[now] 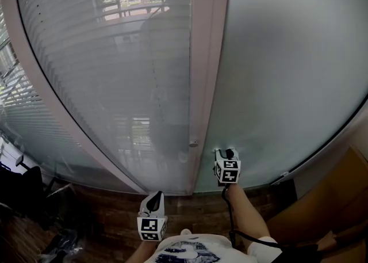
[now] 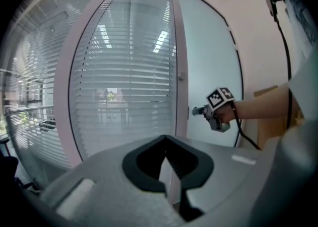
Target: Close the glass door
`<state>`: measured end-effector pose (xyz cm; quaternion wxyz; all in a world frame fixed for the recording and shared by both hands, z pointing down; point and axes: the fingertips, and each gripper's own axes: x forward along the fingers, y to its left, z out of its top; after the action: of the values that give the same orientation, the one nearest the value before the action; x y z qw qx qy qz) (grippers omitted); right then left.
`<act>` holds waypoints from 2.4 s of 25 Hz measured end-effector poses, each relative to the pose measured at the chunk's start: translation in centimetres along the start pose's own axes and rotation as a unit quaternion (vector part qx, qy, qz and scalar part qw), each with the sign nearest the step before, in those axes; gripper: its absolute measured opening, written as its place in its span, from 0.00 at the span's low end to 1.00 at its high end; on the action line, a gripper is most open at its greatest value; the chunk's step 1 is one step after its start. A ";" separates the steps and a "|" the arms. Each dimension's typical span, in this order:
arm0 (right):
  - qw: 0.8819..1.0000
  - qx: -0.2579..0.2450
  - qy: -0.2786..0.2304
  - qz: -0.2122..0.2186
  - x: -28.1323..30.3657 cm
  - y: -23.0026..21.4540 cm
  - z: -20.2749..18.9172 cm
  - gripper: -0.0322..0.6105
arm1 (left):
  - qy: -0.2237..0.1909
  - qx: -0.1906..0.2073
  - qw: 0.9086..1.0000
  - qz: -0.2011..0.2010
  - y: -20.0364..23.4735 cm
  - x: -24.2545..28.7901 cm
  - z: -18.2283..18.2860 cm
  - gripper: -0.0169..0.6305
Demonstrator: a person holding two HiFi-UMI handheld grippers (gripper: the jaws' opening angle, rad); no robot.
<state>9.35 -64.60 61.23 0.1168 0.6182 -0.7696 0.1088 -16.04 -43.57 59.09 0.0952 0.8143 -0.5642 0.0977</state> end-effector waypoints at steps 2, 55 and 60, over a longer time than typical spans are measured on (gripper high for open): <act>1.000 -0.002 -0.001 0.001 0.1 0.2 0.1 0.25 | 0.000 0.001 1.000 0.001 -0.1 -0.3 0.1 0.03; 0.991 0.048 0.010 0.127 -36.8 0.1 -12.7 0.06 | 0.040 0.053 0.997 0.050 -18.3 -16.8 -3.2 0.03; 0.989 0.029 0.016 0.145 -40.4 3.6 -14.6 0.06 | 0.037 0.059 0.997 0.043 -18.0 -18.3 -3.3 0.03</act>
<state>14.95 -21.89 62.28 0.0941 0.5012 -0.8457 0.1573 -5.59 -20.00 56.60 0.0635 0.7894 -0.5879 0.1649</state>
